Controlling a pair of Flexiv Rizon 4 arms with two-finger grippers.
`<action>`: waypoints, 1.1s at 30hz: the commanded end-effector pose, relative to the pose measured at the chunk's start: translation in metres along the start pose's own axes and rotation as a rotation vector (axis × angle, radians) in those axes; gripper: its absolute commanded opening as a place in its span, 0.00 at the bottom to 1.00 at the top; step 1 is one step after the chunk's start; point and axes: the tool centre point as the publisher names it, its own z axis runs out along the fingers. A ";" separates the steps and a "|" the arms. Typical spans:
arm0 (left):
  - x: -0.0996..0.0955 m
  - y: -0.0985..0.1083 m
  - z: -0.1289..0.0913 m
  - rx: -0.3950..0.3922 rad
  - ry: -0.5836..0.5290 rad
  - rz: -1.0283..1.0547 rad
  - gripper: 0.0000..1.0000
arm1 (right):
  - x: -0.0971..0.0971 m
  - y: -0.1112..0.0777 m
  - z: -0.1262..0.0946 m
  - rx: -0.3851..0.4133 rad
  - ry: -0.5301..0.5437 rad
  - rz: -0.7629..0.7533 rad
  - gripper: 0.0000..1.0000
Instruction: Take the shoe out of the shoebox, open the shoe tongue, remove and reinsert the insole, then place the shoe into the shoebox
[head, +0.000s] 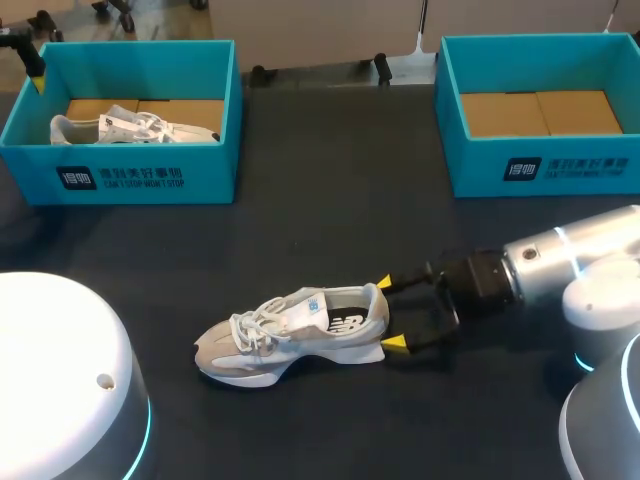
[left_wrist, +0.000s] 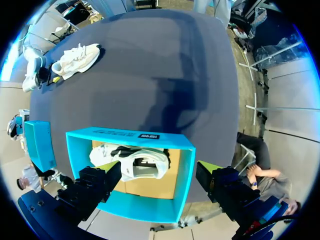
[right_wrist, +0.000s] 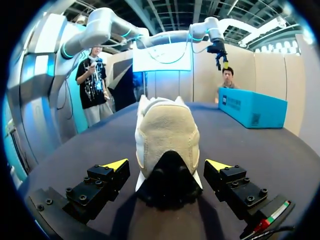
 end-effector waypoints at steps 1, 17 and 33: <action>0.000 -0.001 0.000 -0.002 0.002 0.001 1.00 | -0.001 -0.001 0.007 -0.003 -0.004 -0.004 1.00; 0.000 -0.001 0.000 -0.002 0.002 0.001 1.00 | -0.004 0.003 0.019 -0.010 0.009 -0.020 1.00; 0.000 -0.001 0.000 -0.002 0.002 0.001 1.00 | -0.006 0.000 0.037 -0.009 0.028 -0.036 1.00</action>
